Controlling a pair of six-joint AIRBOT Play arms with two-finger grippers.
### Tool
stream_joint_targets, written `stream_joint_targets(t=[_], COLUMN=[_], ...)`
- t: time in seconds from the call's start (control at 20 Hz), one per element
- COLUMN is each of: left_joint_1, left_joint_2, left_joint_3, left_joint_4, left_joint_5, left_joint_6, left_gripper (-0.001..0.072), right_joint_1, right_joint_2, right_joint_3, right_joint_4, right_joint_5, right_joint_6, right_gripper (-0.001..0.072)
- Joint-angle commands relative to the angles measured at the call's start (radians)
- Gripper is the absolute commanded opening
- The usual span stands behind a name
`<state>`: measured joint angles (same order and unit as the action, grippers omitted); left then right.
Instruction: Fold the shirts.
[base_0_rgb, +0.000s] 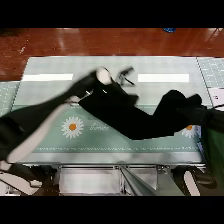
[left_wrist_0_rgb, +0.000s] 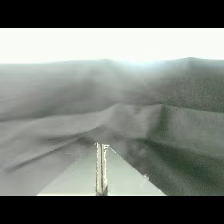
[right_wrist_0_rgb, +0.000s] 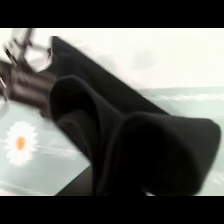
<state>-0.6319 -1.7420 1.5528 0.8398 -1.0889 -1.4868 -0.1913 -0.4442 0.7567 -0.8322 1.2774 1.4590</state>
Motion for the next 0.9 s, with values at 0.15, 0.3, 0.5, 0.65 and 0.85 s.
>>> stream_joint_targets(t=[0.15, 0.3, 0.5, 0.65, 0.85], left_joint_1=[0.358, 0.422, 0.423, 0.423, 0.423], left_joint_2=[0.433, 0.72, 1.032, 1.165, 1.21], left_joint_3=[-0.108, -0.296, -0.574, -0.745, -0.878], left_joint_4=[0.069, 0.156, 0.155, 0.155, 0.151], left_joint_5=[-0.104, -0.077, -0.038, -0.038, -0.038], left_joint_6=[0.081, 0.08, 0.044, -0.019, -0.029], left_gripper=[0.0024, 0.0025, 0.0024, 0.0024, 0.0024], right_joint_1=[0.283, 0.475, 0.626, 0.677, 0.707], right_joint_2=[-0.278, -0.546, -0.94, -1.15, -1.313], right_joint_3=[0.072, 0.209, 0.48, 0.649, 0.794], right_joint_4=[0.149, 0.15, 0.158, 0.208, 0.209], right_joint_5=[-0.277, -0.399, -0.466, -0.463, -0.476], right_joint_6=[-0.092, -0.117, -0.124, -0.124, -0.086], right_gripper=[0.0018, 0.0019, 0.0019, 0.0018, 0.0019])
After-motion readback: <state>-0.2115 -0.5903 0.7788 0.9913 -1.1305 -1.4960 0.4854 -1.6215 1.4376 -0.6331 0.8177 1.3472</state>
